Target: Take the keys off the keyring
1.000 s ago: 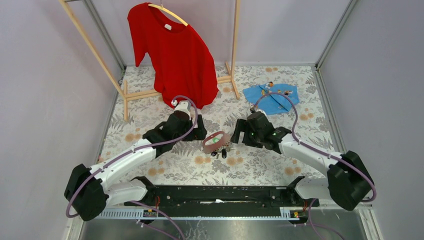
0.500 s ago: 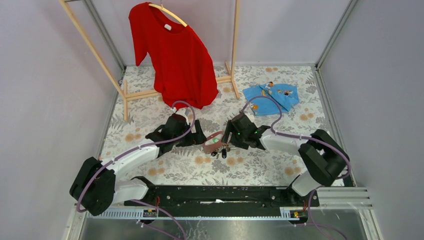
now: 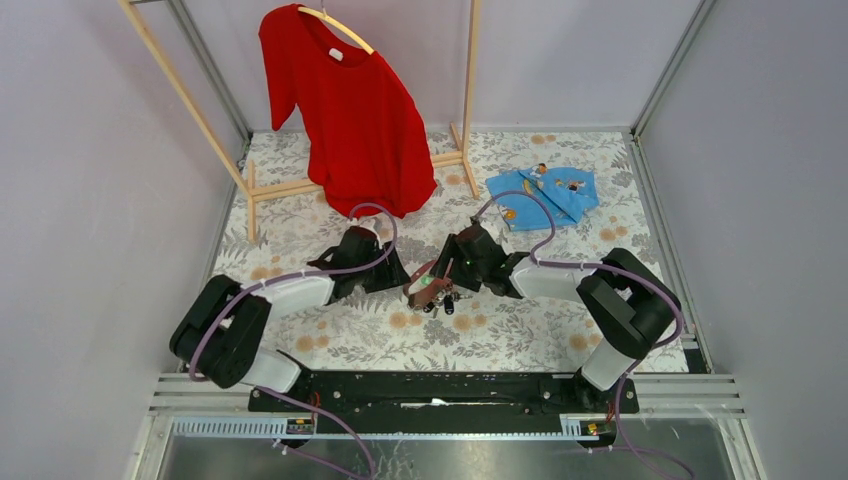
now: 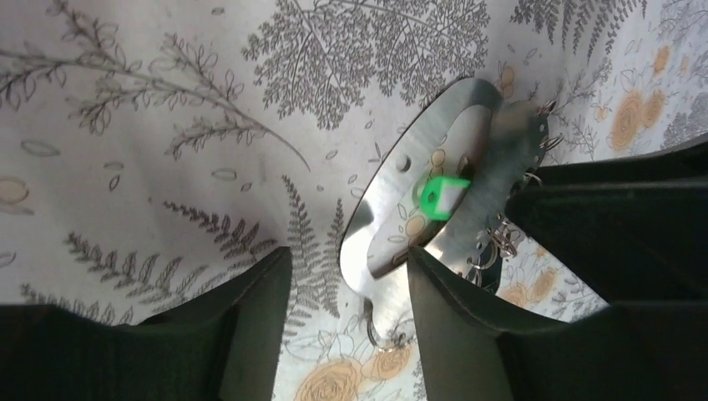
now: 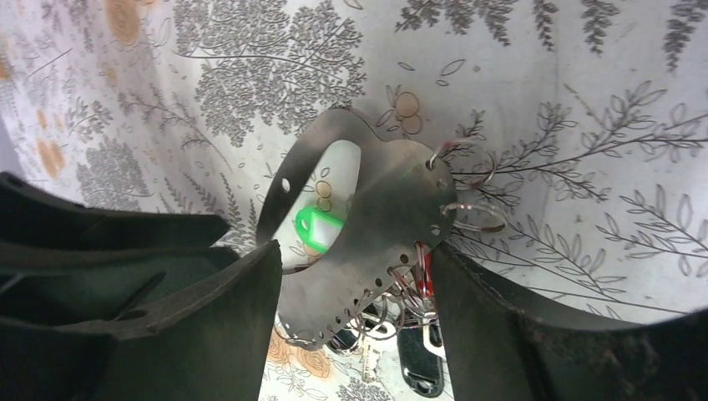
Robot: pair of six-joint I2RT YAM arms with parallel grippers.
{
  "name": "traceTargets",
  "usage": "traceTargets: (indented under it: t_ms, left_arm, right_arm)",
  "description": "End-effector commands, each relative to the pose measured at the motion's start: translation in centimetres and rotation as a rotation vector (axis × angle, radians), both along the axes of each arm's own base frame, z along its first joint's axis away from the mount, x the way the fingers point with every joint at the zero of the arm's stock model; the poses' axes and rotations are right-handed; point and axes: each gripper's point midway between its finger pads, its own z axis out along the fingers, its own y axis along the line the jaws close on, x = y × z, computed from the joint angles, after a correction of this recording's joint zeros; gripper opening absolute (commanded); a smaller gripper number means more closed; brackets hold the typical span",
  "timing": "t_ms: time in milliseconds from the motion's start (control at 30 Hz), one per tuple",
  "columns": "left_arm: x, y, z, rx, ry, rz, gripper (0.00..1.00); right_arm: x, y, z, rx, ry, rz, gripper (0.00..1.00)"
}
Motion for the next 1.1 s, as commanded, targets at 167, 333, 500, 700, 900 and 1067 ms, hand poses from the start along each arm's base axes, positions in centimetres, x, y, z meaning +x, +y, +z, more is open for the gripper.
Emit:
traceTargets:
  t_ms: [167, 333, 500, 700, 900, 1067]
  left_arm:
    - [1.2, -0.8, -2.2, 0.024, 0.038, -0.018, 0.35]
    - [0.7, -1.4, -3.0, -0.006, 0.065, -0.033, 0.24]
    - [0.5, -2.1, -2.7, -0.040, 0.068, -0.049, 0.20]
    - [0.1, -2.7, -2.1, -0.085, 0.064, -0.067, 0.19]
    - [-0.4, -2.8, -1.6, -0.115, 0.058, -0.076, 0.19]
    - [-0.5, -2.9, -0.9, -0.128, 0.048, -0.079, 0.19]
  right_arm:
    - [-1.9, 2.0, -0.6, 0.170, 0.018, 0.086, 0.69]
    - [-1.9, 3.0, 1.4, 0.320, -0.018, 0.122, 0.65]
    - [-1.8, 3.8, 2.7, 0.378, -0.036, 0.161, 0.57]
    - [-1.6, 4.6, 3.1, 0.446, -0.029, 0.181, 0.41]
    - [-1.0, 4.6, 4.1, 0.469, -0.061, 0.181, 0.32]
    - [-0.4, 4.8, 5.0, 0.498, -0.090, 0.191, 0.23]
